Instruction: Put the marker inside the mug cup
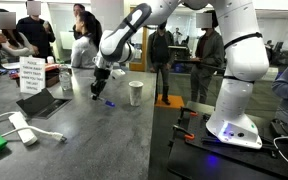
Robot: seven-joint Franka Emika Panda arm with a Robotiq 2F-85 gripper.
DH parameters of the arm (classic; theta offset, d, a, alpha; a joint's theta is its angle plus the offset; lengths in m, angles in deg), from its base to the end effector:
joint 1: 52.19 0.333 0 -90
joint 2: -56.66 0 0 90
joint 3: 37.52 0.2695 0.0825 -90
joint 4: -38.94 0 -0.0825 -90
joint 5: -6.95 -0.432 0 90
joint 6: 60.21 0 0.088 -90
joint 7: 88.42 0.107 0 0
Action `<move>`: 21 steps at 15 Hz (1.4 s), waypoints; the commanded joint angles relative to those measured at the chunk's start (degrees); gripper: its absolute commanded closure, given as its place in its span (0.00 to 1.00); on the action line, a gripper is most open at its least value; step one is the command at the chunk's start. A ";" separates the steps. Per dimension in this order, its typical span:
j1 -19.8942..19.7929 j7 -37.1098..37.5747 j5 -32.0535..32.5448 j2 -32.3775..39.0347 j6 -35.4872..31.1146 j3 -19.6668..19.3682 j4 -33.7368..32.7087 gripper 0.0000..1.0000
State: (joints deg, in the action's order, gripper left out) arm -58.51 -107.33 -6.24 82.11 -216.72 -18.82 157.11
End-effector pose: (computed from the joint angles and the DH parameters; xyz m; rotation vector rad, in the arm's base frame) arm 0.6119 0.1295 0.1700 -2.8510 -0.4288 -0.3609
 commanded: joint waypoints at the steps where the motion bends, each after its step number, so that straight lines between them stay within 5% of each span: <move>1: -12.68 -19.87 -12.25 -9.22 -1.99 12.47 9.52 0.95; 4: -25.69 -38.06 -26.60 -14.19 0.98 25.45 11.10 0.95; 7: -35.86 -55.91 -39.49 -17.66 6.25 33.70 9.86 0.95; 11: -43.73 -79.57 -51.12 -22.96 21.33 32.64 11.86 0.95; 12: -34.93 -83.41 -52.41 -24.89 26.43 20.88 12.56 0.95; 13: -34.45 -84.79 -51.80 -25.74 29.25 17.98 13.87 0.95; 14: -27.68 -81.19 -50.41 -22.84 25.48 12.75 11.91 0.81; 15: -25.83 -83.35 -50.41 -23.42 28.19 8.78 12.64 0.81; 21: -22.79 -83.95 -50.32 -24.63 29.25 6.85 12.97 0.81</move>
State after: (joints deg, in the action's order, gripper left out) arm -93.01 -191.28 -56.51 57.62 -187.80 -0.11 170.18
